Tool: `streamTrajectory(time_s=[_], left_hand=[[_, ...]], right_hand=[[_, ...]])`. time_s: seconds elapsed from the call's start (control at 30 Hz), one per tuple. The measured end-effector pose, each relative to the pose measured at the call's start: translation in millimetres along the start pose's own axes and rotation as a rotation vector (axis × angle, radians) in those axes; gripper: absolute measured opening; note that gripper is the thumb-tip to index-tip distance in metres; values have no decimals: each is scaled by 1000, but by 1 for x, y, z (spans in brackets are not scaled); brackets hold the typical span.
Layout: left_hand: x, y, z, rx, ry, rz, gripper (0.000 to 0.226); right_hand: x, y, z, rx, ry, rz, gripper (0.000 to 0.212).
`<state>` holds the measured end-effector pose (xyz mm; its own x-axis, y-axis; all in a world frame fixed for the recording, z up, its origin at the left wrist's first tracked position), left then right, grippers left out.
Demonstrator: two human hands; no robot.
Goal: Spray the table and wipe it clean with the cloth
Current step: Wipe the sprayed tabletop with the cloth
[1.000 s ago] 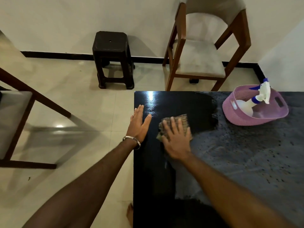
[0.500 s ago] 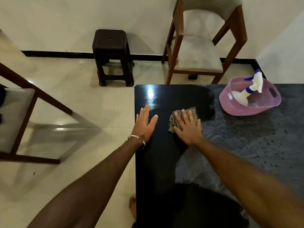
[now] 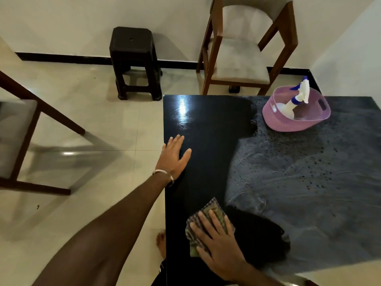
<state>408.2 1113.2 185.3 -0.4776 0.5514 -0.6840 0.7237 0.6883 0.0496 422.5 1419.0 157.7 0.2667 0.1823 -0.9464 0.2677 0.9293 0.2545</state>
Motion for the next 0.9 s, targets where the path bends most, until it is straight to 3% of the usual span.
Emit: streamTrajectory(time_s=[0.13, 0.23, 0.37, 0.6, 0.7, 0.8, 0.9], left_hand=[[-3, 26, 7, 110, -236, 28, 69], [1, 45, 7, 83, -292, 27, 69], [16, 72, -3, 26, -308, 32, 71], [43, 121, -29, -43, -337, 23, 73], [56, 141, -42, -63, -329, 26, 70], [70, 157, -57, -62, -330, 50, 69], [80, 163, -71, -54, -335, 74, 69]], right_hand=[[-29, -44, -55, 197, 22, -43, 68], [-58, -101, -114, 415, -40, -40, 65], [-71, -137, -137, 526, -113, 3, 66], [2, 6, -25, 302, -111, -163, 67], [30, 73, 8, 233, -144, -131, 73], [34, 104, -18, 241, -121, -177, 73], [22, 128, -97, 493, -84, -207, 67]])
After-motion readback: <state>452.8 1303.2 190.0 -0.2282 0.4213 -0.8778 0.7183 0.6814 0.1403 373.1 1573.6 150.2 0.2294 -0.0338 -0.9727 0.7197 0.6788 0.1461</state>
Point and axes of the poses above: each hand's wrist, its own y-axis away from the middle knuckle, its own x-axis out of the palm, z = x × y, the point moved 1 cm from there along -y, towards the middle knuckle, and after that the axes turned 5 degrees about -z, right-handed, at the moved point
